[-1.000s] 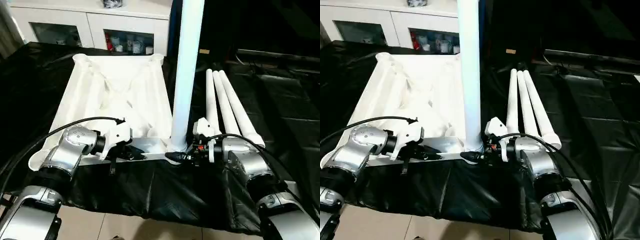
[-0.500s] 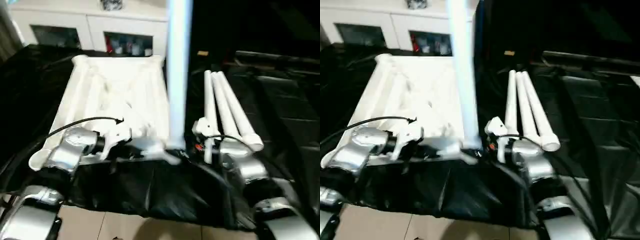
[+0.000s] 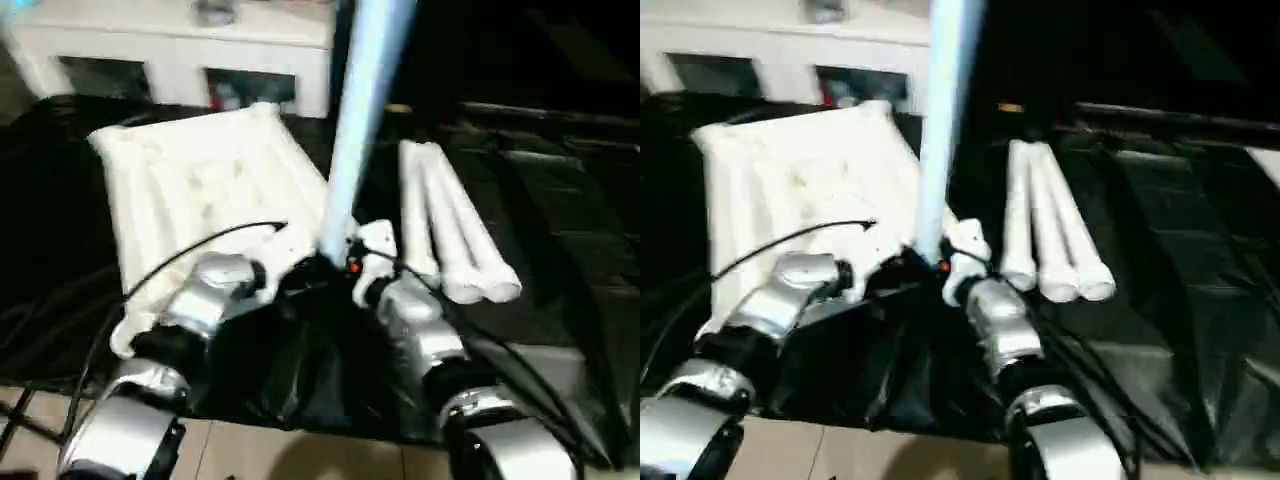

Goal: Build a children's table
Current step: Insert table leg to table base

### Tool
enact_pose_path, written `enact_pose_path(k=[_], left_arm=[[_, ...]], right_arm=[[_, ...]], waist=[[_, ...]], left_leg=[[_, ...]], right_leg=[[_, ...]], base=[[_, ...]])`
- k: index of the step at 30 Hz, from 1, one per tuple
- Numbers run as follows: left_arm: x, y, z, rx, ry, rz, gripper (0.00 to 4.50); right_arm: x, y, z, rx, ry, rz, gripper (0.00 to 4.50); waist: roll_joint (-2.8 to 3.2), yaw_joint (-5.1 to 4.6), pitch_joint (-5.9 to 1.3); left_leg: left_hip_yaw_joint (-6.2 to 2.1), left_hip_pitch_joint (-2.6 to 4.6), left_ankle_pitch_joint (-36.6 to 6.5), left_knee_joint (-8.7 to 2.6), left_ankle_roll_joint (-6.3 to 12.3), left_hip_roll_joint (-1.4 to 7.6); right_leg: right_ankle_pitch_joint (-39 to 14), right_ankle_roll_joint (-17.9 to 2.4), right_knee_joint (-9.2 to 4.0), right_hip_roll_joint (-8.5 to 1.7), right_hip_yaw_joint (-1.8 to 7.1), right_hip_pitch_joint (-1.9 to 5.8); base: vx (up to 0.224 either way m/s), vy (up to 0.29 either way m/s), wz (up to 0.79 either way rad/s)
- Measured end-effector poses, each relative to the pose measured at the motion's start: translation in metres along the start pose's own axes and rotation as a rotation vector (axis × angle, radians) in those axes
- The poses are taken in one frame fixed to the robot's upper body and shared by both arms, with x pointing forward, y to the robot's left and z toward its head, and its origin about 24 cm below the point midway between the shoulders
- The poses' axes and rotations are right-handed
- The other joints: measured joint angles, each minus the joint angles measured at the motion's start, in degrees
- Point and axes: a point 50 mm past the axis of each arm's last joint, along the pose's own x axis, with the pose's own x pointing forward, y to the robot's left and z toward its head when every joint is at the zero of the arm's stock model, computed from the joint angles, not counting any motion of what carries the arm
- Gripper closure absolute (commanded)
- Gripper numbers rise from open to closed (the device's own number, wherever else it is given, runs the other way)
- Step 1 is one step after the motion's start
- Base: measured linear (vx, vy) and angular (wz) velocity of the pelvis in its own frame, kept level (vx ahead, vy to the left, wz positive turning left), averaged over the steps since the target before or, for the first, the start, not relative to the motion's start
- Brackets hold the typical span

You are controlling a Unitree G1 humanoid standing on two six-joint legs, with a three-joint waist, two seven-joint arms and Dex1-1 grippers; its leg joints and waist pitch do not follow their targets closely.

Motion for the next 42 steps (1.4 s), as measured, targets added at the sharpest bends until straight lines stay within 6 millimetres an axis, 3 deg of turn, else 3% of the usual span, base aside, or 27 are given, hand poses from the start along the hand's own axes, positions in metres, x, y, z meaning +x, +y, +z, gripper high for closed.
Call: enact_pose_path(k=[5, 11, 17, 19, 25, 28, 34, 39, 42], left_arm=[[-0.004, 0.0, -0.001, 0.04, -0.01, -0.006, 4.5], [-0.022, 0.001, -0.009, 0.088, -0.018, -0.051, 4.5], [-0.04, 0.005, -0.018, 0.079, -0.019, -0.088, 4.5], [-0.044, 0.006, -0.02, 0.083, -0.02, -0.093, 4.06], [-0.061, 0.014, -0.023, -0.013, -0.087, -0.114, 3.59], [-0.073, 0.026, -0.013, -0.115, -0.209, -0.11, 3.53], [-0.089, 0.046, 0.032, -0.208, -0.467, -0.139, 2.97], [-0.063, 0.034, 0.052, -0.285, -0.607, -0.203, 2.59], [-0.052, 0.026, 0.059, -0.332, -0.649, -0.274, 2.34]], right_arm=[[-0.001, 0.0, 0.001, 0.001, -0.024, 0.012, 1.79], [-0.008, -0.011, 0.005, -0.009, -0.042, 0.05, 1.79], [-0.015, -0.021, 0.03, -0.053, -0.102, 0.166, 1.79], [-0.018, -0.023, 0.036, -0.056, -0.108, 0.205, 1.79], [-0.039, -0.039, 0.053, -0.067, -0.058, 0.369, 1.79], [-0.048, -0.045, 0.058, -0.067, -0.04, 0.416, 1.8], [-0.053, -0.045, 0.058, -0.069, -0.008, 0.453, 1.8], [-0.055, -0.033, 0.058, -0.057, 0.002, 0.515, 1.8], [-0.054, -0.024, 0.055, -0.047, 0.009, 0.552, 1.8]], waist=[[0.18, -0.01, 0.05], [0.32, -0.16, 0.14], [0.34, -0.81, 0.16], [0.34, -0.81, 0.17], [-0.06, -0.14, 0.5], [-0.17, 0.45, 0.59], [-0.16, 1.29, 0.6], [-0.22, 2.26, 0.63], [-0.22, 2.32, 0.64]], left_leg=[[-0.01, -0.09, 0.0, -0.06, 0.0, 0.02], [-0.01, -0.21, 0.0, -0.11, 0.01, 0.04], [0.01, -0.28, 0.0, -0.11, 0.03, 0.08], [0.01, -0.27, 0.0, -0.11, 0.03, 0.13], [0.01, -0.55, 0.0, 0.04, 0.05, 0.18], [0.01, -0.92, 0.2, 0.22, 0.39, 0.21], [0.02, -1.2, 0.1, 0.57, 0.52, 0.24], [0.03, -1.22, 0.1, 0.69, 0.56, 0.24], [0.03, -1.22, 0.1, 0.73, 0.56, 0.26]], right_leg=[[0.0, 0.1, 0.0, 0.01, -0.04, -0.11], [-0.1, 0.2, -0.02, 0.04, -0.05, -0.25], [-0.1, 0.2, -0.01, 0.09, -0.05, -0.32], [-0.1, 0.2, 0.0, 0.15, -0.05, -0.33], [-0.1, 0.2, 0.01, 0.18, -0.09, -0.49], [-0.1, 0.2, 0.11, 0.18, -0.12, -0.79], [-0.1, 0.1, 0.31, 0.14, -0.11, -1.0], [-0.1, 0.1, 0.35, 0.12, -0.11, -0.98], [-0.1, 0.1, 0.43, 0.13, -0.11, -1.0]], base=[[0.0, 0.0, 0.0], [0.0, 0.0, 0.0], [0.0, 0.0, 0.0], [0.0, 0.0, 0.0], [0.0, 0.0, 0.0], [0.0, 0.0, 0.0], [0.0, 0.0, 0.0], [0.0, 0.0, 0.0], [0.0, 0.0, 0.0]])
